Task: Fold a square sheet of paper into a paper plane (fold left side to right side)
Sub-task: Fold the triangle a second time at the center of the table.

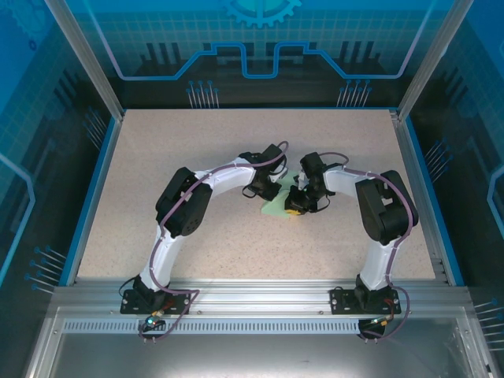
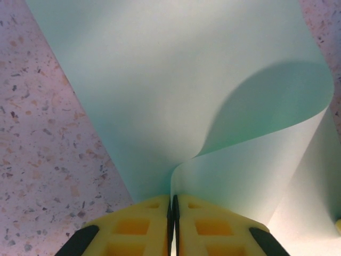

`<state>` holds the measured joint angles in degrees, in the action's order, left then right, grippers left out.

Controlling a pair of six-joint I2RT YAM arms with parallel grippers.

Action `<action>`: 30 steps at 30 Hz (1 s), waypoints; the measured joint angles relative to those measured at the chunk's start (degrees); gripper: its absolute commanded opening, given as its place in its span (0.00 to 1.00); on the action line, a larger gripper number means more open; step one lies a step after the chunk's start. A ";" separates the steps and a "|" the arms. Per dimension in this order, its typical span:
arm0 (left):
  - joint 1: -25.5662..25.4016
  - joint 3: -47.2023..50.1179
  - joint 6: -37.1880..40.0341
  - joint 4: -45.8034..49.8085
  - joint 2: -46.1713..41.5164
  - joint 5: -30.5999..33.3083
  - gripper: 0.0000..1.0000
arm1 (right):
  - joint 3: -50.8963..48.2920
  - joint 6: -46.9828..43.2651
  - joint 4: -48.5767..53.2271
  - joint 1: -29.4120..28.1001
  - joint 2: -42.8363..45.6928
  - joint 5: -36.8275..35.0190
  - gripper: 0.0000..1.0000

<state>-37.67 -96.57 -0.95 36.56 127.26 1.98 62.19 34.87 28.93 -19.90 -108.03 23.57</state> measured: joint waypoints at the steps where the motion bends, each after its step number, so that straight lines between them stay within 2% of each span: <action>1: 0.00 0.02 0.00 0.00 -0.02 0.00 0.13 | 0.04 0.00 0.02 0.00 0.00 0.00 0.13; 18: 0.02 0.31 0.02 0.09 -0.57 2.14 0.14 | 0.13 0.00 0.17 0.00 -0.11 0.02 0.13; 30: 0.02 0.33 -0.13 0.02 -0.57 0.98 0.14 | 0.17 0.00 0.22 0.00 -0.15 0.02 0.13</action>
<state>-37.65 -96.25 -1.08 36.58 126.69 2.96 62.37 34.87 29.15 -19.90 -108.18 23.59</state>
